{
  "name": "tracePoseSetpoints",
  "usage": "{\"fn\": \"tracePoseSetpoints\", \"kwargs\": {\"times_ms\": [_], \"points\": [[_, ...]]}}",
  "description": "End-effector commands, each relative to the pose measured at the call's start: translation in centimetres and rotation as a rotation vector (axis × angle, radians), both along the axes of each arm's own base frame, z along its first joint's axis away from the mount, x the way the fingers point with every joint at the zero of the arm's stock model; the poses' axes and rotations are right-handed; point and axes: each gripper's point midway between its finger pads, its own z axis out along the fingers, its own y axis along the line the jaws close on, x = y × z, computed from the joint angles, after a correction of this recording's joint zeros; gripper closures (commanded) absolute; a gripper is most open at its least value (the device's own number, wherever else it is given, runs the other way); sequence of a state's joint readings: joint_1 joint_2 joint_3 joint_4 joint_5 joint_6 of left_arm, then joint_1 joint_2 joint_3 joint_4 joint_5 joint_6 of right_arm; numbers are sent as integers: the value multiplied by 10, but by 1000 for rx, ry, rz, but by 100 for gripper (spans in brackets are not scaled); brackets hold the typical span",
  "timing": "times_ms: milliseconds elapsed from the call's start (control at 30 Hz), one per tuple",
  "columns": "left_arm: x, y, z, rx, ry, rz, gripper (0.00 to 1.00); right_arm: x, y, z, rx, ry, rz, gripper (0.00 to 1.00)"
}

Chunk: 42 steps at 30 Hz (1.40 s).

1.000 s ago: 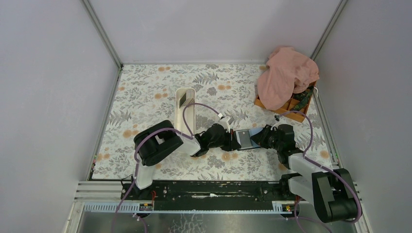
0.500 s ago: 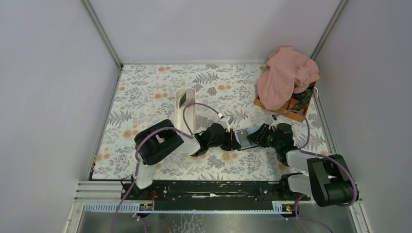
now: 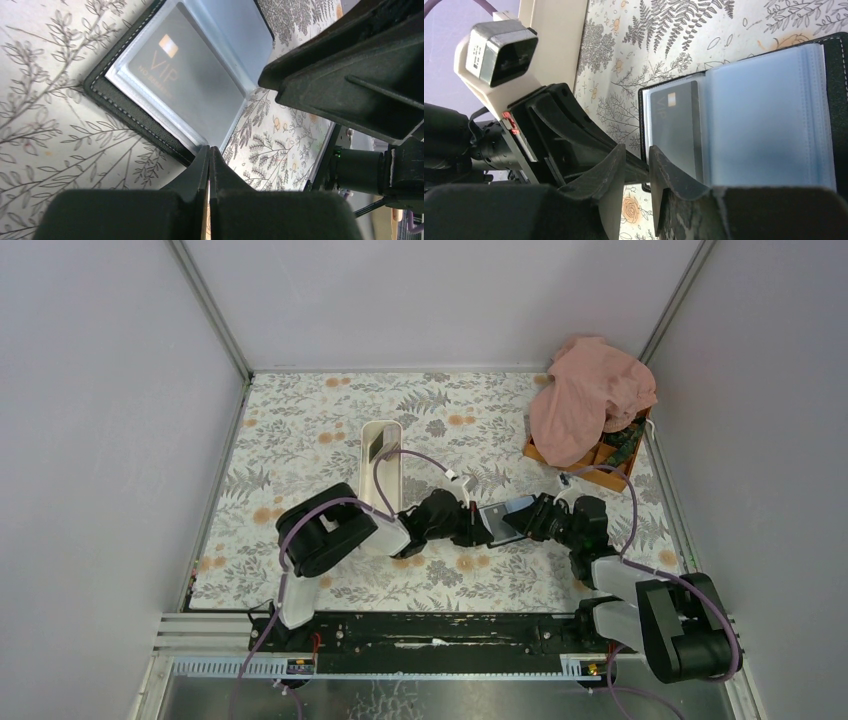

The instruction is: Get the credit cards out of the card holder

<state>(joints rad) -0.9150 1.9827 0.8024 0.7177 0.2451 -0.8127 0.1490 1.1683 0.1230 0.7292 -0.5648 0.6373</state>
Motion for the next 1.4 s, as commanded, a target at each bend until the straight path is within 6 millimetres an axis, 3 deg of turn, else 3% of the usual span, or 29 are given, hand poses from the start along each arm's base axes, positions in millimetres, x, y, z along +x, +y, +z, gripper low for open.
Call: {"fn": "tracePoseSetpoints", "kwargs": {"times_ms": [0,367,733,900,1100,1200,1367], "points": [[3,20,-22,83,15,13,100,7,-9,-4,-59,4,-52,68],[18,55,-25,133,16,77,100,12,-16,-9,-91,36,-95,64],[20,45,-8,93,3,45,98,21,-6,8,-63,6,-37,54],[22,40,12,49,-40,38,98,26,1,7,-37,22,-4,43],[28,33,35,22,-80,23,98,27,7,0,0,47,18,41],[31,30,35,39,-89,12,98,27,9,-2,6,54,27,41],[38,32,15,112,-86,10,98,25,12,-11,-4,77,36,42]]}}
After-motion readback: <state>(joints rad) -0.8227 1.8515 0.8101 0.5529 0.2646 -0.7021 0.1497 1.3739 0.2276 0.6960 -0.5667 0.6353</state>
